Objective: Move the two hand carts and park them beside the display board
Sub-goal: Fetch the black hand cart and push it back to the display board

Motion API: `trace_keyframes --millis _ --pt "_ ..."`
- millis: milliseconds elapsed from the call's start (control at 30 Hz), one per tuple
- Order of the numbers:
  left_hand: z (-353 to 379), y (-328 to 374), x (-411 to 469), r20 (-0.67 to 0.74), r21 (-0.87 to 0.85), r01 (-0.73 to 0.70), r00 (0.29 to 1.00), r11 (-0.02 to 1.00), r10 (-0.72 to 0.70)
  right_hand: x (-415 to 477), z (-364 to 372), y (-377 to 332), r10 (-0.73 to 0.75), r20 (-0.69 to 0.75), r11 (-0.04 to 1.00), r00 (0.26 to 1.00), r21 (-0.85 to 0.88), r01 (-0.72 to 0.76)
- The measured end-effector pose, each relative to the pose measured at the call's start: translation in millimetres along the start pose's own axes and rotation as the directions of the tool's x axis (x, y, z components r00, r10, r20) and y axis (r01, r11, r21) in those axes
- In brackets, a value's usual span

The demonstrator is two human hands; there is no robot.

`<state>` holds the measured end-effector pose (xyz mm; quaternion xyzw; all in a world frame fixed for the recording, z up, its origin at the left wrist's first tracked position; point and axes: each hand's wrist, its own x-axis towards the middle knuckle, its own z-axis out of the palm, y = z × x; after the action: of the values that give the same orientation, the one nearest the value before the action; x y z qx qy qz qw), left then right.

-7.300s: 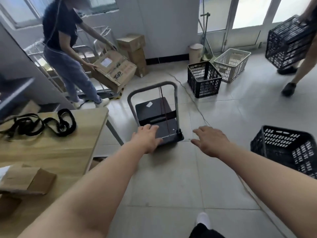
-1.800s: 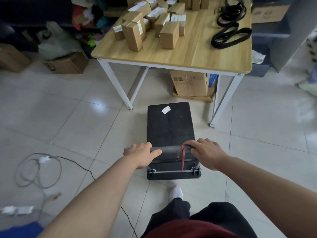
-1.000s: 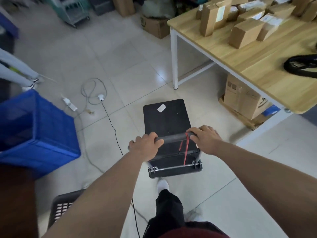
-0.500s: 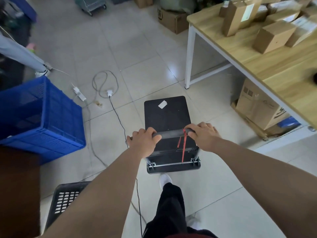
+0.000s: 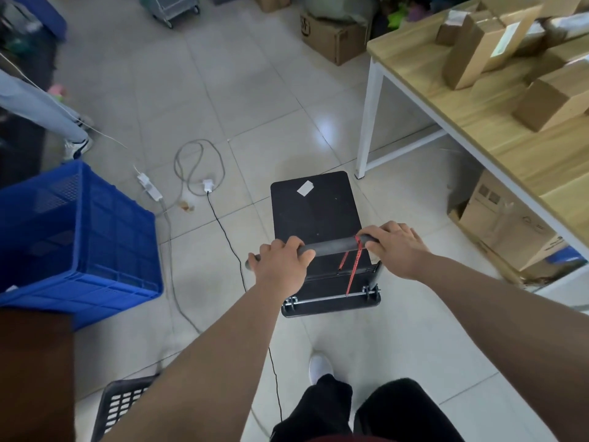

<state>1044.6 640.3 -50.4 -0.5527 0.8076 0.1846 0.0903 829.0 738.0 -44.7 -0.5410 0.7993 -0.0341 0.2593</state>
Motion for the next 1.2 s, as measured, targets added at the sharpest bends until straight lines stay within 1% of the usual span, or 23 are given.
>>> trace_keyframes --millis 167,300,500,633,767,933,1033,1133,1200 --pt "-14 6 42 0.013 0.000 0.041 0.999 0.999 -0.041 48 -21 1 -0.036 0.012 0.999 0.999 -0.030 0.036" --pt "-28 17 72 0.035 -0.013 0.108 0.994 0.994 -0.107 92 -44 3 -0.082 0.053 0.995 0.995 -0.044 0.085" --pt "-55 31 124 0.124 0.020 0.207 0.970 0.978 -0.207 153 -69 3 -0.118 0.084 0.990 0.989 -0.071 0.124" --pt "-66 36 158 0.103 0.009 0.211 0.972 0.977 -0.211 193 -81 3 -0.123 0.077 0.984 0.989 -0.123 0.132" --pt "-83 34 202 0.100 -0.009 0.213 0.972 0.977 -0.211 240 -100 -1 -0.119 0.109 0.984 0.987 -0.118 0.131" --pt "-109 28 271 0.094 -0.070 0.213 0.974 0.974 -0.207 309 -125 -16 -0.112 0.092 0.983 0.989 -0.137 0.124" --pt "-133 22 322 0.100 -0.073 0.201 0.976 0.977 -0.193 359 -145 -30 -0.104 0.082 0.987 0.991 -0.112 0.113" --pt "-156 15 371 0.136 -0.065 0.200 0.972 0.978 -0.190 408 -162 -45 -0.099 0.094 0.990 0.991 -0.093 0.108" --pt "-171 8 402 0.127 -0.050 0.191 0.975 0.980 -0.184 439 -172 -56 -0.093 0.098 0.992 0.991 -0.076 0.101"
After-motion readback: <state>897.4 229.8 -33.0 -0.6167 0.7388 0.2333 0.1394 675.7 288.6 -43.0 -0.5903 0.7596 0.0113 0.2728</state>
